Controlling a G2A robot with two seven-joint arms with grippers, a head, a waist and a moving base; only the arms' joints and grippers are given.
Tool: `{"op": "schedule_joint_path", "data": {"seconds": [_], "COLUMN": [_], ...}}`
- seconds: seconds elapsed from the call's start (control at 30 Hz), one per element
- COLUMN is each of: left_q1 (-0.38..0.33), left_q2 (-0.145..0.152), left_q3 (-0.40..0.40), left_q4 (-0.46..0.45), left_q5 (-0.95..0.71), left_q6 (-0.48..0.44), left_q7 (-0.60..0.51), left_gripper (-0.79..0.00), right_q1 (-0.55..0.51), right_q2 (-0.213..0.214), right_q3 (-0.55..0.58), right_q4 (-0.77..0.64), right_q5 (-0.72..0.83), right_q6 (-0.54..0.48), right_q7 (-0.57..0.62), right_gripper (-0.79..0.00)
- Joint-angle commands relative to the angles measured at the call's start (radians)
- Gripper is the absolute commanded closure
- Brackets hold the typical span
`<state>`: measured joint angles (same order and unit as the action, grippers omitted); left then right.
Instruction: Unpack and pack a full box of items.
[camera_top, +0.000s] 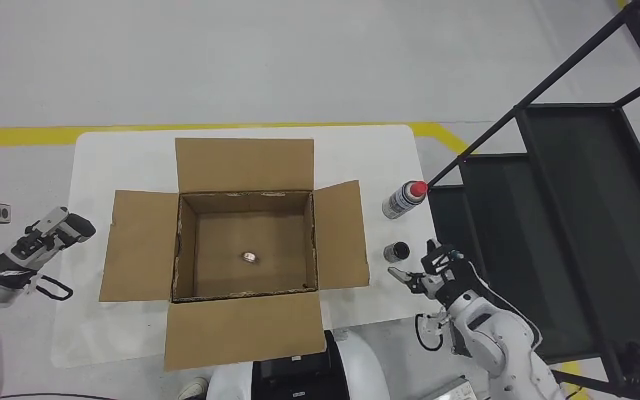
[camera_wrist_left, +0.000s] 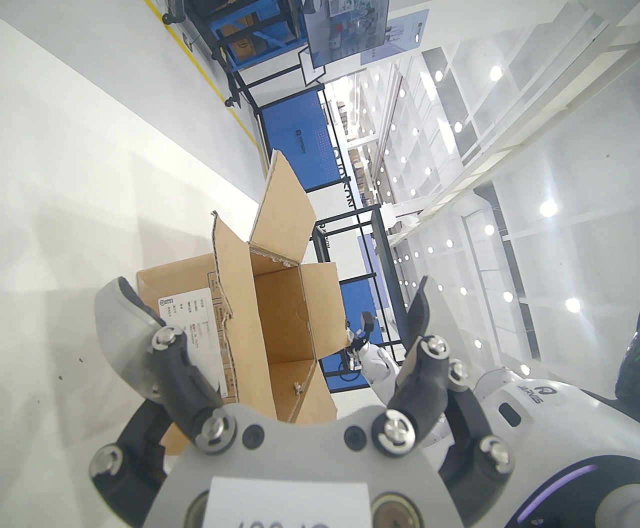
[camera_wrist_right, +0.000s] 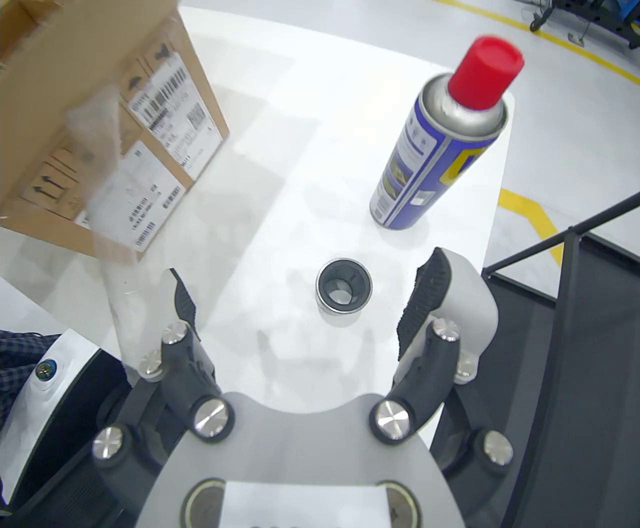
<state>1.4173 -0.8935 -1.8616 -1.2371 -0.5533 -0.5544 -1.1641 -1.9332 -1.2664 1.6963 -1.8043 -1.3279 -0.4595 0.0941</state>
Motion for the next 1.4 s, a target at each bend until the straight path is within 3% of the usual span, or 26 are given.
{"op": "schedule_joint_path", "data": {"seconds": [0.0,0.3,0.53,0.57,0.6,0.63,0.67,1.13,1.37], "left_q1": [0.0,0.0,0.0,0.0,0.0,0.0,0.0,0.0,0.0], "left_q2": [0.0,0.0,0.0,0.0,0.0,0.0,0.0,0.0,0.0], "left_q3": [0.0,0.0,0.0,0.0,0.0,0.0,0.0,0.0,0.0], "left_q4": [0.0,0.0,0.0,0.0,0.0,0.0,0.0,0.0,0.0], "left_q5": [0.0,0.0,0.0,0.0,0.0,0.0,0.0,0.0,0.0], "left_q6": [0.0,0.0,0.0,0.0,0.0,0.0,0.0,0.0,0.0], "left_q7": [0.0,0.0,0.0,0.0,0.0,0.0,0.0,0.0,0.0], "left_gripper": [-0.785,-0.785,-0.785,-0.785,-0.785,-0.785,-0.785,-0.785,-0.785], "right_q1": [0.051,0.203,0.249,0.251,0.254,0.256,0.257,0.24,0.048], "right_q2": [-0.001,-0.003,-0.002,-0.002,-0.001,-0.001,-0.001,0.011,0.027], "right_q3": [-0.021,-0.077,-0.11,-0.112,-0.115,-0.117,-0.118,-0.118,-0.004], "right_q4": [0.064,0.271,0.35,0.352,0.357,0.36,0.362,0.336,0.058], "right_q5": [0.002,0.01,0.019,0.018,0.018,0.019,0.019,0.018,0.07], "right_q6": [0.025,0.085,0.071,0.071,0.072,0.071,0.072,0.049,-0.022], "right_q7": [0.016,0.056,0.06,0.06,0.059,0.058,0.058,0.045,-0.053], "right_gripper": [-0.785,-0.785,-0.785,-0.723,-0.357,-0.243,0.0,0.0,0.0]}}
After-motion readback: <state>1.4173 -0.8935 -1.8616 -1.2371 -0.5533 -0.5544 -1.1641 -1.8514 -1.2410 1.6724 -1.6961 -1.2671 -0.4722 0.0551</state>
